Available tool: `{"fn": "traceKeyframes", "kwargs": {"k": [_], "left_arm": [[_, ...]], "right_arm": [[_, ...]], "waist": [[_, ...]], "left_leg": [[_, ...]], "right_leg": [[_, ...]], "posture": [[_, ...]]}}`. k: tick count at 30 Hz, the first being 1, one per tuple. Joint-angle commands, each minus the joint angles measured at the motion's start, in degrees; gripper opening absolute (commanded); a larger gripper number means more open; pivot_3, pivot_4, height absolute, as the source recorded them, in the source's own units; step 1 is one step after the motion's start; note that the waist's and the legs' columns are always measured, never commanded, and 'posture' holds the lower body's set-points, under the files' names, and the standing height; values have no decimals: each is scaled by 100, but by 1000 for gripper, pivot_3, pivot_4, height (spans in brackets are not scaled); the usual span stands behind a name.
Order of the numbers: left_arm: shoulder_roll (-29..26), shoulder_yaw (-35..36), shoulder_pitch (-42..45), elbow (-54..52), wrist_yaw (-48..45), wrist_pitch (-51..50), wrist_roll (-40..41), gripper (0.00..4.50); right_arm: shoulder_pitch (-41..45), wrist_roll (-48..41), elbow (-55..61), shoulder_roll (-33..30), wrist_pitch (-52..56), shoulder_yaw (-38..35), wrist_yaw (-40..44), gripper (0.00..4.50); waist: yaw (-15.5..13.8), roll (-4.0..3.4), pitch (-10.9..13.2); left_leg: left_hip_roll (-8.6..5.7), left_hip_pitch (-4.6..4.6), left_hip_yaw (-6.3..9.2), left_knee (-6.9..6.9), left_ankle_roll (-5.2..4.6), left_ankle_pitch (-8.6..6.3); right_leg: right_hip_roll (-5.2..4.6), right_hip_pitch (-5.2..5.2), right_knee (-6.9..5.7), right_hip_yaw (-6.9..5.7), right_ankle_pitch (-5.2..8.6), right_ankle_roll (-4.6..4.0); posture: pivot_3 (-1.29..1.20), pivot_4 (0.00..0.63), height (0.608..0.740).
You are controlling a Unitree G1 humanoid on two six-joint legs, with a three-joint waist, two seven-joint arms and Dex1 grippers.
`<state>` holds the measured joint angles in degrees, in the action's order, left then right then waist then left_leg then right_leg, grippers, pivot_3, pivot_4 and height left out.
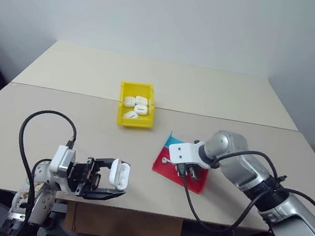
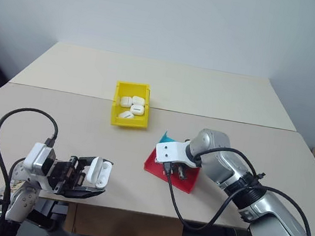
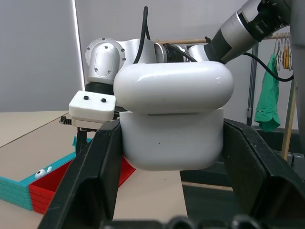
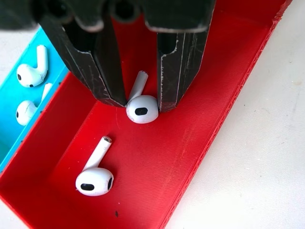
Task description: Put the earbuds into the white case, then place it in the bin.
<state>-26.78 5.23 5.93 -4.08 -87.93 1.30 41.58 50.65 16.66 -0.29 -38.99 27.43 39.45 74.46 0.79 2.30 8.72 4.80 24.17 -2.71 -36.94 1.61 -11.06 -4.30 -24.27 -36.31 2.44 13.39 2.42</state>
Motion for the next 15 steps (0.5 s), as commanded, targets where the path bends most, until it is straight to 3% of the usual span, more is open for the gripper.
{"fn": "traceKeyframes", "kwargs": {"k": [1,4,8,11,15], "left_arm": [[9,49,77,-159,70,65,24,2791],[12,78,134,-197,123,19,94,2791],[-32,199,209,-447,213,-334,519,2791],[28,204,347,-450,272,-376,560,2791],[43,220,606,-433,345,-619,723,2791]], "right_arm": [[-74,-45,322,-11,162,-284,48,1079],[-123,-200,652,-53,469,-546,83,1079],[-390,-732,1669,-180,1382,-1501,-61,1079],[-631,-1284,2278,-11,2195,-2625,-470,1079],[-993,-2246,3027,721,2627,-4556,-1256,1079]], "waist": [[-3,0,0],[-8,0,0],[-13,0,0],[-22,0,0],[-28,0,0]], "left_leg": [[0,0,0,0,0,0],[0,2,0,0,0,0],[0,7,1,0,0,0],[0,3,2,0,0,0],[-1,1,5,-2,0,0]], "right_leg": [[0,0,0,0,0,0],[0,-1,1,0,0,0],[-1,-4,1,0,1,1],[-1,1,2,-1,1,1],[-1,7,2,-3,0,1]], "posture": [[0,150,740],[0,150,740],[0,150,740],[0,150,740],[0,150,740]]}}
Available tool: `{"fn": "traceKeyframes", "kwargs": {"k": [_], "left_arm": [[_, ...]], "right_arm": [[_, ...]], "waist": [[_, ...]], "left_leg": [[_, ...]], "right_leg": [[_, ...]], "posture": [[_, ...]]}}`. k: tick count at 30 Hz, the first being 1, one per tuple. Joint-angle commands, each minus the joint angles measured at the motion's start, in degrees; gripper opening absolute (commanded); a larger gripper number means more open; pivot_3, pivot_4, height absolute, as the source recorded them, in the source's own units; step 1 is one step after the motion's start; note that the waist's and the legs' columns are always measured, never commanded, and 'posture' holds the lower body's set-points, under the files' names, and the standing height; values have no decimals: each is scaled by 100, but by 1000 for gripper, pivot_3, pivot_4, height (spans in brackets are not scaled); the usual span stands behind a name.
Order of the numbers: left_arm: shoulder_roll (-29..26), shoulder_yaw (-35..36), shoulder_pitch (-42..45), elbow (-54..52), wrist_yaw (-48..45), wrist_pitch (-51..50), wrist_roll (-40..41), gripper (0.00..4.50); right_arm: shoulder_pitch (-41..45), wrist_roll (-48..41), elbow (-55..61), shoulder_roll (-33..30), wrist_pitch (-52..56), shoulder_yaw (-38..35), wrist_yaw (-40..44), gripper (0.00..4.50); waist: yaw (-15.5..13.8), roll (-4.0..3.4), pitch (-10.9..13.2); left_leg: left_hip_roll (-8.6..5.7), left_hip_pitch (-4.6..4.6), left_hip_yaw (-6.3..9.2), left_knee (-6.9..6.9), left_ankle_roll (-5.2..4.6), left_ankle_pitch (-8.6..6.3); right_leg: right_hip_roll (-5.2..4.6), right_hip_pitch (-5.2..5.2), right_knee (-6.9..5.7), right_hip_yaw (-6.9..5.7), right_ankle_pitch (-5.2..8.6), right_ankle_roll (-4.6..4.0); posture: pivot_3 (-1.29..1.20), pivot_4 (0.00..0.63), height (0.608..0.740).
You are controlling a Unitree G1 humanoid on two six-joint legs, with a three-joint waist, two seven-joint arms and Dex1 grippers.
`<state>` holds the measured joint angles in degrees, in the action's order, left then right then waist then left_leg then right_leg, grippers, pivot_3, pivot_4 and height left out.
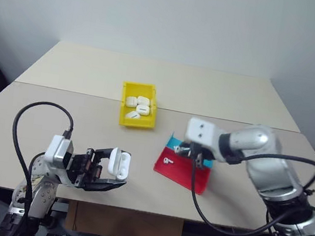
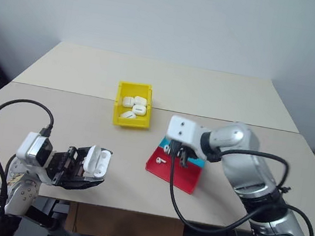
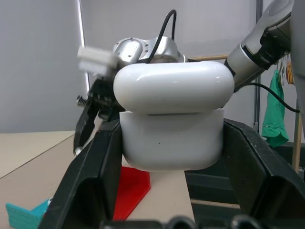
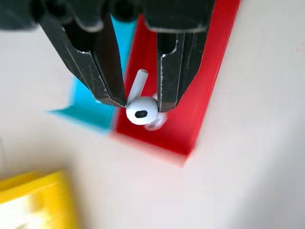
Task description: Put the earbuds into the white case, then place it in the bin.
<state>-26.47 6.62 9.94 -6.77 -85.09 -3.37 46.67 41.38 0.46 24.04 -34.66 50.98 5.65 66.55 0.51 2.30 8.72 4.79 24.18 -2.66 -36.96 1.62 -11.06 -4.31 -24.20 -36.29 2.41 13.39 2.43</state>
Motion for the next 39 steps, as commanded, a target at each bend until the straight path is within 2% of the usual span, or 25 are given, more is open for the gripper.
{"fn": "traceKeyframes", "kwargs": {"k": [1,3,6,9,13,29,39], "left_arm": [[10,66,297,-163,87,-245,260,2791],[7,1,530,-177,205,-502,338,2791],[115,-87,964,-47,174,-716,421,2791],[242,-221,1429,232,31,-790,325,2791],[433,-395,1842,586,-129,-672,87,2791],[1197,-578,2281,1145,328,-476,-496,2791],[1263,-598,2263,1097,160,-611,-430,2791]], "right_arm": [[-141,-909,804,518,317,-1620,-646,1079],[-248,-1538,1188,998,514,-2375,-969,1079],[-688,-2131,1580,1635,-253,-2742,-1362,1079],[-1195,-2433,1758,2012,-1542,-2602,-1308,1079],[-1622,-2682,1541,2282,-2649,-2229,-1285,1079],[-2038,-2979,797,2090,-4049,-1207,-1565,1079],[-2169,-2989,613,1825,-4580,-838,-1462,1079]], "waist": [[-1,0,0],[-2,-1,0],[0,-1,-1],[18,-2,-1],[55,-2,-1],[19,-3,-2],[27,-3,-2]], "left_leg": [[0,0,0,0,0,0],[0,2,4,2,0,0],[1,0,7,2,0,0],[-2,0,7,0,0,0],[-2,-5,8,1,-2,1],[-3,-6,9,0,-3,2],[-2,-6,10,1,-3,2]], "right_leg": [[0,-2,0,1,0,0],[2,0,0,-1,0,1],[4,5,1,-3,0,2],[3,6,0,-1,0,3],[6,10,-3,1,0,3],[7,13,0,3,0,2],[8,12,-1,3,0,3]], "posture": [[0,150,740],[0,150,740],[0,150,740],[0,150,740],[0,150,740],[0,150,740],[0,150,740]]}}
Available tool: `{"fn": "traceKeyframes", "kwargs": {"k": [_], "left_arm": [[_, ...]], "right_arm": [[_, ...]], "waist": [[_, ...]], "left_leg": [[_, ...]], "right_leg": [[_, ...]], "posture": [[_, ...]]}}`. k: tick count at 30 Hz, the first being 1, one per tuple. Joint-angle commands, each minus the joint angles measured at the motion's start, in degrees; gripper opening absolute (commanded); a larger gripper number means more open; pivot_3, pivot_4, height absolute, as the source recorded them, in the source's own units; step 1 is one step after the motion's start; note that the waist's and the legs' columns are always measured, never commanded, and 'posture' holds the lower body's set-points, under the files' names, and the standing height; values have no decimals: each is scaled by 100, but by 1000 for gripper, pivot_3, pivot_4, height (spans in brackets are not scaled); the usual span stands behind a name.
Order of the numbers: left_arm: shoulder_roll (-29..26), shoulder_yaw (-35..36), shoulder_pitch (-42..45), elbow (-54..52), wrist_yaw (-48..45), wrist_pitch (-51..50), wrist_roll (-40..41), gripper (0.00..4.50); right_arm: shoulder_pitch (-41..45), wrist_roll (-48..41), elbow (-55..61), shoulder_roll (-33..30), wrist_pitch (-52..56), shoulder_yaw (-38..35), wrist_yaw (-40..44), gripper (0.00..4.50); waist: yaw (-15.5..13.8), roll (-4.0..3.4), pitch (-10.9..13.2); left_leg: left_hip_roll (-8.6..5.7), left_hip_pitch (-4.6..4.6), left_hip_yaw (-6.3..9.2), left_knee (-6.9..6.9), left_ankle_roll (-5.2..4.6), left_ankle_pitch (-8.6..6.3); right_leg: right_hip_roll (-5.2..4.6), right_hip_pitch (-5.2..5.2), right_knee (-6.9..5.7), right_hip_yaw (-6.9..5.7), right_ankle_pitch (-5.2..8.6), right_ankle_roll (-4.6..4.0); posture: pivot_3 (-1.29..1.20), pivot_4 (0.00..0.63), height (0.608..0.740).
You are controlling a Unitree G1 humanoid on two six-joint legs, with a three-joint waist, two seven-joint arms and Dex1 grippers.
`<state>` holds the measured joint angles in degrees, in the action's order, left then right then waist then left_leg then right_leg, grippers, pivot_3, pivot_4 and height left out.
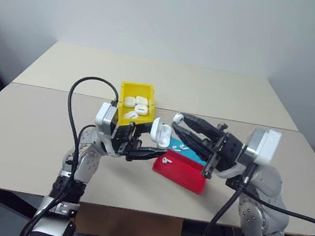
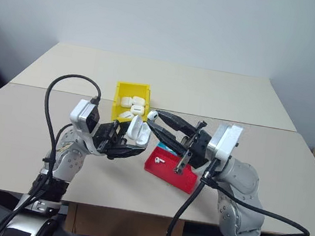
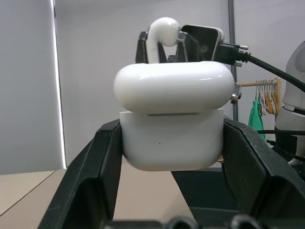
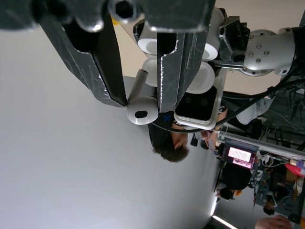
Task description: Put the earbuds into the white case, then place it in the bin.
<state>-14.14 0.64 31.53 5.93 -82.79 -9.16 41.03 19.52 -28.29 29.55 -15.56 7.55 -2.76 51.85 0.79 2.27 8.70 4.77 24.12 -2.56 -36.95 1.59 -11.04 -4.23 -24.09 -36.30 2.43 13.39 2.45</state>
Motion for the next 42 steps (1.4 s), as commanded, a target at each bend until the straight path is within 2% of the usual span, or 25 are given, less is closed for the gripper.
{"fn": "traceKeyframes", "kwargs": {"k": [1,34,42], "left_arm": [[31,0,109,-170,-88,-24,130,2791],[107,-144,11,-260,-474,108,32,2791],[170,-107,25,-184,-450,210,-31,2791]], "right_arm": [[6,-137,53,-107,-243,23,19,1079],[-55,122,-275,-526,-557,514,-62,1079],[-142,103,-243,-787,-485,556,20,1079]], "waist": [[-2,0,0],[-7,0,0],[-5,0,0]], "left_leg": [[0,0,0,0,0,0],[0,0,0,0,0,0],[0,0,0,0,0,0]], "right_leg": [[0,0,0,0,0,0],[0,0,0,0,0,0],[0,0,1,0,0,0]], "posture": [[0,150,740],[0,150,740],[0,150,740]]}}
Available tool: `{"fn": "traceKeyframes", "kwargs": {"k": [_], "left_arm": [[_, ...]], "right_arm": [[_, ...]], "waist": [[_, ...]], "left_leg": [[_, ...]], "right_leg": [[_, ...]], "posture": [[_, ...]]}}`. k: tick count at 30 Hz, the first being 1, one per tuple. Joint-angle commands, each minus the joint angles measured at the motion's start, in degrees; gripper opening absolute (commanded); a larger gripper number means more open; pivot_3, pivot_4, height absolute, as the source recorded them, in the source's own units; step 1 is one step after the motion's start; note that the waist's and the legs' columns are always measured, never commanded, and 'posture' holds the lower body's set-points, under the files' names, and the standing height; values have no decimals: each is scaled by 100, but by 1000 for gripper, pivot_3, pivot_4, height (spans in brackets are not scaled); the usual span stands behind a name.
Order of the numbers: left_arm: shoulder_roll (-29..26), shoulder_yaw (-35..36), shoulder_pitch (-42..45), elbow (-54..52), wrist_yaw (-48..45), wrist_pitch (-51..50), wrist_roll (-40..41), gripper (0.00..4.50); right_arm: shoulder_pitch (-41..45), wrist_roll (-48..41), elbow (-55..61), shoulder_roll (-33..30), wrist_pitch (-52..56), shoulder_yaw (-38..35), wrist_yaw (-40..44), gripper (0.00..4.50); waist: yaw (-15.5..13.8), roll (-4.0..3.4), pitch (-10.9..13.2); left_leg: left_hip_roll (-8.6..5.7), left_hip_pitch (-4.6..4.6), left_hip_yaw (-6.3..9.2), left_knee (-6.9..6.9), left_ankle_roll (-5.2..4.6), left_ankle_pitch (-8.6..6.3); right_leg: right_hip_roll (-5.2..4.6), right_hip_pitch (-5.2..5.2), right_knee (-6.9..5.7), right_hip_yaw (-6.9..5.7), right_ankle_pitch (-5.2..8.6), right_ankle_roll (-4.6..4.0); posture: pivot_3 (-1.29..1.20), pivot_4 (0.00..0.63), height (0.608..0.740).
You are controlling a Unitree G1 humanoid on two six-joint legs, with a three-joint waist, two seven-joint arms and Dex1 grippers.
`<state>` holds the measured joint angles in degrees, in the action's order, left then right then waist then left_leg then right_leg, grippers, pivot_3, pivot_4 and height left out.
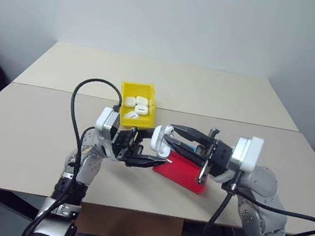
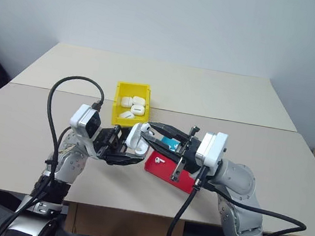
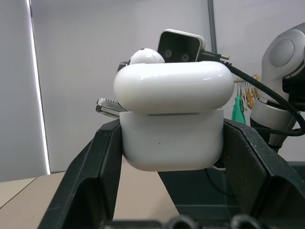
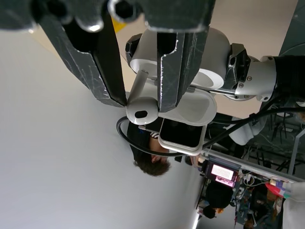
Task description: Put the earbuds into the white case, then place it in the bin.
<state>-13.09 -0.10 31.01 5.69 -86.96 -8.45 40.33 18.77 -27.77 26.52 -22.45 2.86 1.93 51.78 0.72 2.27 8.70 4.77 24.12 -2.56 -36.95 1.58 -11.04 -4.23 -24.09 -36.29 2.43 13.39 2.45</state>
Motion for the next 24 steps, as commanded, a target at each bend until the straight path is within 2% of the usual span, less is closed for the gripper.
{"fn": "traceKeyframes", "kwargs": {"k": [1,17,21,24], "left_arm": [[66,-40,73,-145,-63,168,26,2791],[135,-38,57,-83,-100,285,-83,2791],[167,-29,53,-42,-106,331,-131,2791],[175,-29,49,-23,-111,362,-133,2791]], "right_arm": [[-70,60,54,-113,-21,97,27,1079],[-10,-230,37,-319,247,171,179,1079],[-16,-253,88,-441,304,173,197,2066],[-34,-192,96,-482,222,140,178,2066]], "waist": [[1,0,0],[-1,0,0],[-3,0,0],[2,0,0]], "left_leg": [[0,0,0,0,0,0],[0,0,0,0,0,0],[0,0,0,-1,0,0],[0,0,1,0,0,0]], "right_leg": [[0,0,0,0,0,0],[0,0,0,0,0,0],[0,2,1,0,0,0],[0,1,0,0,0,0]], "posture": [[0,150,740],[0,150,740],[0,150,740],[0,150,740]]}}
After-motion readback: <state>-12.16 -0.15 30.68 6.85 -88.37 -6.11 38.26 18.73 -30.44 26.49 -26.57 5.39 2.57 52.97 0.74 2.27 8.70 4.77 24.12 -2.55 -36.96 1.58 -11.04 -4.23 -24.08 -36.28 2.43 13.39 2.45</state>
